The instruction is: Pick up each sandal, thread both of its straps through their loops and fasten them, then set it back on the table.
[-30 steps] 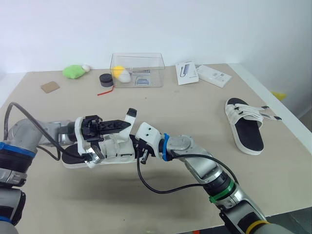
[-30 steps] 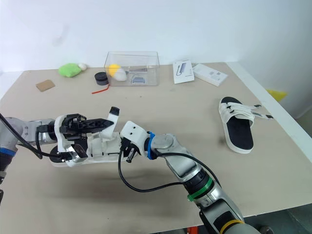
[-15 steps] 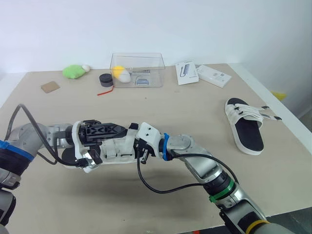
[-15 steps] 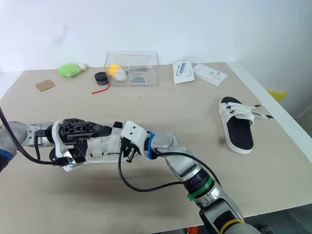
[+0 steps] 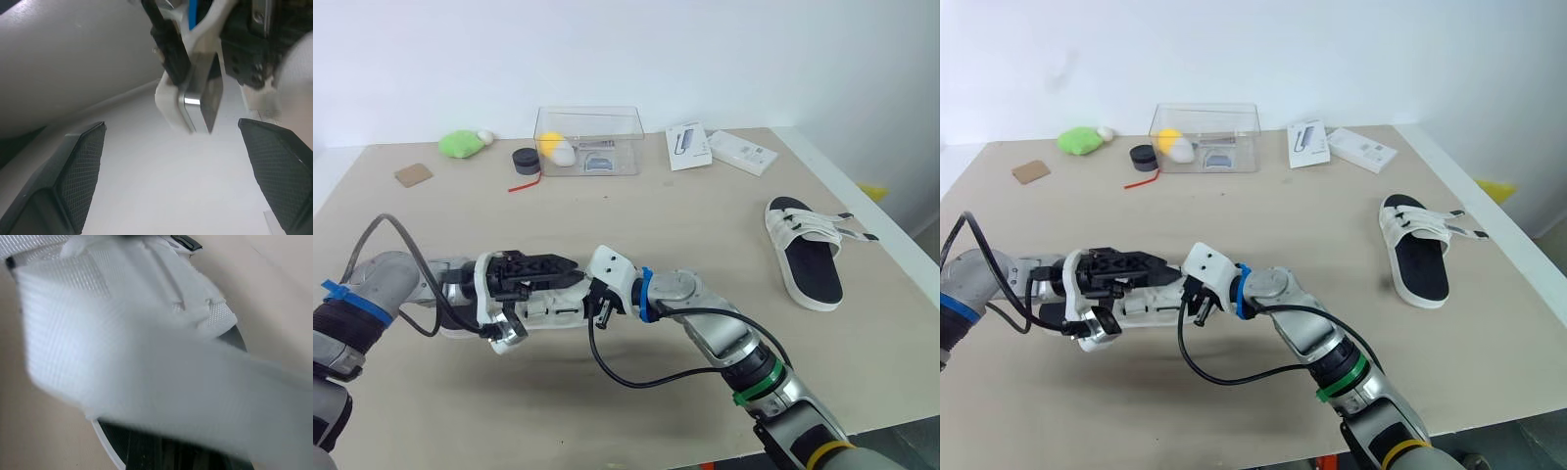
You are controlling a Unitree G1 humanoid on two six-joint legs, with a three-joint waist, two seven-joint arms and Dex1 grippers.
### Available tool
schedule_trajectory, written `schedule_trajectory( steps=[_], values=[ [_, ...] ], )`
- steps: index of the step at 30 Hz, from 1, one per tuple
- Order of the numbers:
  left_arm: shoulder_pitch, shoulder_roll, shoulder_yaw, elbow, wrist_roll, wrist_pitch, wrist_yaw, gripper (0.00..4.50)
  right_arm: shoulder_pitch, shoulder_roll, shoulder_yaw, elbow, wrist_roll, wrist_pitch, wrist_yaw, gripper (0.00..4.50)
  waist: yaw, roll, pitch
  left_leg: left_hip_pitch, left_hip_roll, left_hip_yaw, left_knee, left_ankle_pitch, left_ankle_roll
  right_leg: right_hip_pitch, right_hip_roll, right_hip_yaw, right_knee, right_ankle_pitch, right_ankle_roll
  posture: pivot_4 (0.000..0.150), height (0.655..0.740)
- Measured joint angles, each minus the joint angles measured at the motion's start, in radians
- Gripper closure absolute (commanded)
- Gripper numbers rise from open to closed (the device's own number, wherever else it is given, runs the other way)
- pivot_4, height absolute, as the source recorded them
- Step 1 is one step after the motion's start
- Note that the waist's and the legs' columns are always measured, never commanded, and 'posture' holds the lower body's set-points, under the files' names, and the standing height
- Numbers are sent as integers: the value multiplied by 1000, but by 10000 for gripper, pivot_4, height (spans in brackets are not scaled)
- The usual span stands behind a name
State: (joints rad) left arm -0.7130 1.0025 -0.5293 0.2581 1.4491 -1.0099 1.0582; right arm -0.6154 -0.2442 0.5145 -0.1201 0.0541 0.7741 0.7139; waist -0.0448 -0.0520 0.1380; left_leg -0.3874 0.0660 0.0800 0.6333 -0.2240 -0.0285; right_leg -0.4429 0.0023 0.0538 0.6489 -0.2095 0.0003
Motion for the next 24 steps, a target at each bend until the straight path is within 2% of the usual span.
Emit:
schedule_trajectory(
  steps=[8, 10, 13, 14, 15, 17, 18, 19, 20, 21, 22, 23, 24],
  values=[
    [15, 9, -16, -49, -42, -61, -5, 340, -1, 4, -1, 6, 0, -2, -3, 45000, 0, 0, 0, 1, 0, 0, 0, 0, 0, 0, 0, 1, 1, 0, 0, 1500, 7400],
    [15, 14, 4, 21, -98, -61, -29, 340, 0, 6, 0, 6, 0, -2, -7, 45000, 0, 0, 0, 1, 0, 0, 0, 0, 0, 0, 1, 1, 1, 0, 0, 1500, 7400],
    [-12, 33, 28, 163, -246, -100, -130, 340, 1, 7, -1, 6, 0, -2, -10, 45000, 0, 0, 0, 1, 0, 0, 0, 0, 0, 0, 2, 0, 1, 0, -1, 1500, 7400],
    [-68, 52, 45, 336, -552, -159, -346, 340, 2, 6, -2, 5, 0, -1, -10, 45000, 1, 0, 0, 1, 0, 0, 0, 0, 0, 1, 1, -1, 1, 0, -1, 1500, 7400],
    [-39, 30, -6, 342, -1025, -85, -704, 340, 3, 9, -2, 6, 0, -1, -12, 45000, -1, 0, 0, 1, 0, 1, 0, 0, 0, 0, 1, 1, 1, 0, -1, 1500, 7400],
    [-29, 21, -19, 335, -1095, -58, -763, 340, 3, 11, -1, 6, 0, -1, -12, 45000, -2, 0, 0, 1, 0, 1, 0, 0, 0, 0, 1, 1, 1, -1, -1, 1500, 7400],
    [-8, 17, -29, 312, -1188, -16, -852, 340, 3, 12, -1, 6, 0, -2, -14, 45000, -3, 0, 0, 1, 1, 1, 0, 0, 0, 0, 2, 1, 1, -1, -1, 1500, 7400],
    [48, -14, -21, 194, -1496, 199, -1116, 340, 6, 11, -3, 6, 0, -2, -13, 45000, -3, 1, 0, 1, 1, 1, 1, 0, 0, 0, 3, 2, 2, -2, -1, 1500, 7400],
    [61, -27, -20, 154, -1593, 278, -1201, 340, 6, 11, -4, 6, 0, -2, -14, 45000, -3, 0, -1, 1, 1, 0, 1, 0, 0, 0, 3, 2, 3, -3, -1, 1500, 7400],
    [84, -51, -20, 90, -1766, 433, -1365, 340, 5, 14, -2, 6, 0, -2, -18, 45000, -4, 0, -1, 1, 1, 0, 1, 0, 0, 0, 5, 2, 3, -3, -1, 1500, 7400],
    [87, -58, -20, 76, -1804, 470, -1410, 340, 6, 15, -2, 6, 0, -2, -19, 45000, -4, 0, 0, 1, 1, -1, 2, 0, 0, 0, 6, 3, 3, -3, -1, 1500, 7400],
    [90, -87, -20, 61, -1854, 539, -1513, 340, 6, 20, -1, 7, 0, -2, -22, 45000, -3, 0, 0, 0, 1, -2, 2, 0, 0, 0, 7, 4, 3, -2, -1, 1500, 7400],
    [89, -91, -20, 61, -1852, 545, -1532, 340, 6, 21, -1, 7, 0, -2, -22, 45000, -4, 0, 0, 0, 1, -2, 2, 0, 0, 0, 8, 4, 3, -2, -1, 1500, 7400]
  ],
)
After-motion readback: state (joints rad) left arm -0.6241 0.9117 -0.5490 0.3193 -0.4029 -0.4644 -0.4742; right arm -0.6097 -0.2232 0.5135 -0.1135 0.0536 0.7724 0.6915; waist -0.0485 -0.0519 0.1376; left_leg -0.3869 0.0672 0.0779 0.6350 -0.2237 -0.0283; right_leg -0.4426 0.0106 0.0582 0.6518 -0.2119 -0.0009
